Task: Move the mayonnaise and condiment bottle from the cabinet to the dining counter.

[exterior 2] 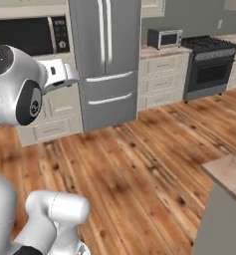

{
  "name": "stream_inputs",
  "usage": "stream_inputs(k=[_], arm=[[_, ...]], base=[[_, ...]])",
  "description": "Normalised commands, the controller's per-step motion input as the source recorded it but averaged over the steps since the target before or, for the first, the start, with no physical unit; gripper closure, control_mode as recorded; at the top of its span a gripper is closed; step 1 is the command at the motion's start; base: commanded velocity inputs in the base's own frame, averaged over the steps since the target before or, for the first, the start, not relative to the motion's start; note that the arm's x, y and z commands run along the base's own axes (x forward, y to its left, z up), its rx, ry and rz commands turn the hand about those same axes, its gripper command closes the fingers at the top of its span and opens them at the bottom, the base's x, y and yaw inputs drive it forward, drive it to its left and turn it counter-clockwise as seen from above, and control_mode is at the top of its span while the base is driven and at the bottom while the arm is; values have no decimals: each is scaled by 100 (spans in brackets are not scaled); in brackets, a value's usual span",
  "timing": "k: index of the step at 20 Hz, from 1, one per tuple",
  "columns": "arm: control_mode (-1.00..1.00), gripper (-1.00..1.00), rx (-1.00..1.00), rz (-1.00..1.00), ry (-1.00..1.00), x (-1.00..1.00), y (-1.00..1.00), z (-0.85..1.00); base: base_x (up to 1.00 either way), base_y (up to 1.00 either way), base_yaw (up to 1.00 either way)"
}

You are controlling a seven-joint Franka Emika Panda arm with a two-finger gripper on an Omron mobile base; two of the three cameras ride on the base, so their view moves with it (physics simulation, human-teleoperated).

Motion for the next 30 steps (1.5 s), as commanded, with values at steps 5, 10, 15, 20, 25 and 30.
stream_inputs(k=[5,10,15,20,25,30], arm=[[100,-100,0,0,0,0,0,0],[100,-100,0,0,0,0,0,0],[100,-100,0,0,0,0,0,0],[100,-100,0,0,0,0,0,0],[100,-100,0,0,0,0,0,0],[100,-100,0,0,0,0,0,0]], base=[[100,13,15],[100,16,-43],[100,35,-58],[100,43,-60],[100,45,-59],[100,34,-58]])
